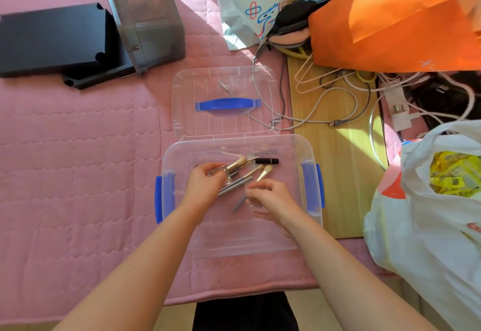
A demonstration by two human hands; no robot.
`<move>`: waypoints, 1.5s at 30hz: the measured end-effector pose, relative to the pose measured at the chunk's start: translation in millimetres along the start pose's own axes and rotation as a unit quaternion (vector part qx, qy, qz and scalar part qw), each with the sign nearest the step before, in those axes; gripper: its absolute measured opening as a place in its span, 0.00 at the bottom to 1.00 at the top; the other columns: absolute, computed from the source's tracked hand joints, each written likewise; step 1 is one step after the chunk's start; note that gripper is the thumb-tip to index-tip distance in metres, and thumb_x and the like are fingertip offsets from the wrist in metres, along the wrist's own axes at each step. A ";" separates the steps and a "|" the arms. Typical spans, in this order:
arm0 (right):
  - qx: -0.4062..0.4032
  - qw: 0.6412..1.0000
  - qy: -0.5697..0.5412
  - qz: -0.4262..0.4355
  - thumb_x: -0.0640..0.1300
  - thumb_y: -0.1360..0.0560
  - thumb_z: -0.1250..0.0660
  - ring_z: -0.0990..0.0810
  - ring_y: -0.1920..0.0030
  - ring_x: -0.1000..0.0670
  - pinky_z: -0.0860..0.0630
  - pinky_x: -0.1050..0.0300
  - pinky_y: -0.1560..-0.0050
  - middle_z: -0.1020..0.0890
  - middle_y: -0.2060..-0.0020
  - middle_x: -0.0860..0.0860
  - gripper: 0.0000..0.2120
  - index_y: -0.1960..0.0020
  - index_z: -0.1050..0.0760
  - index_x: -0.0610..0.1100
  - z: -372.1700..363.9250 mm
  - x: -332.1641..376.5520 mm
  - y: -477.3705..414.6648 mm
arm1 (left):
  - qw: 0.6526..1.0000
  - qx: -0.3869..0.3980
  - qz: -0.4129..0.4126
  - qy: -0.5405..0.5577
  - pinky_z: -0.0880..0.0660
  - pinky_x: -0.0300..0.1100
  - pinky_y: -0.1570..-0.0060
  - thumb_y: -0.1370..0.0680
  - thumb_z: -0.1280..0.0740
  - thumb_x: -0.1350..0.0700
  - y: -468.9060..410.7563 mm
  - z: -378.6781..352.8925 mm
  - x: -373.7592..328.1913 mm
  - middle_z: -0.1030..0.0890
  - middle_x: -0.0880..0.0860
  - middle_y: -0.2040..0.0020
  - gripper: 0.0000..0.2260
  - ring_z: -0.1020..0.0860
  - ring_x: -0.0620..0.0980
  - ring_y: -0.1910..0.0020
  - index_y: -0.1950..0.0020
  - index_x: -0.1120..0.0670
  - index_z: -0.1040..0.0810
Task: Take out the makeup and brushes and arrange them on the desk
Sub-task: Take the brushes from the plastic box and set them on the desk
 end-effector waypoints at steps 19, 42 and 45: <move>-0.188 0.857 0.437 0.197 0.43 0.24 0.39 0.23 0.53 0.43 0.32 0.55 0.60 0.28 0.48 0.48 0.07 0.46 0.28 0.47 -4.0 39.6 -28.2 | 0.848 0.014 -0.140 -0.512 0.30 0.43 0.61 0.25 0.34 0.50 -15.5 -14.4 14.0 0.22 0.48 0.47 0.07 0.21 0.55 0.51 0.48 0.46 0.23; -0.181 0.753 0.608 0.174 0.31 0.23 0.44 0.29 0.43 0.38 0.29 0.48 0.51 0.30 0.40 0.41 0.15 0.37 0.36 0.39 -3.0 30.7 -39.0 | 0.761 0.027 -0.192 -0.619 0.36 0.44 0.65 0.23 0.39 0.57 -10.7 -31.1 22.0 0.25 0.52 0.44 0.08 0.22 0.59 0.53 0.48 0.53 0.22; -0.163 0.743 0.625 0.173 0.30 0.25 0.42 0.30 0.42 0.39 0.29 0.49 0.49 0.30 0.40 0.41 0.17 0.37 0.36 0.39 -2.9 24.7 -35.4 | 0.762 0.031 -0.192 -0.618 0.36 0.44 0.65 0.23 0.39 0.57 -8.0 -27.6 21.9 0.26 0.52 0.43 0.08 0.22 0.58 0.52 0.45 0.53 0.25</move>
Point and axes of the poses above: each hand's wrist, its own y-axis away from the middle knuckle, its own z-axis out of the back of the hand, x = y × z, the point moved 6 cm from there along -y, towards the middle knuckle
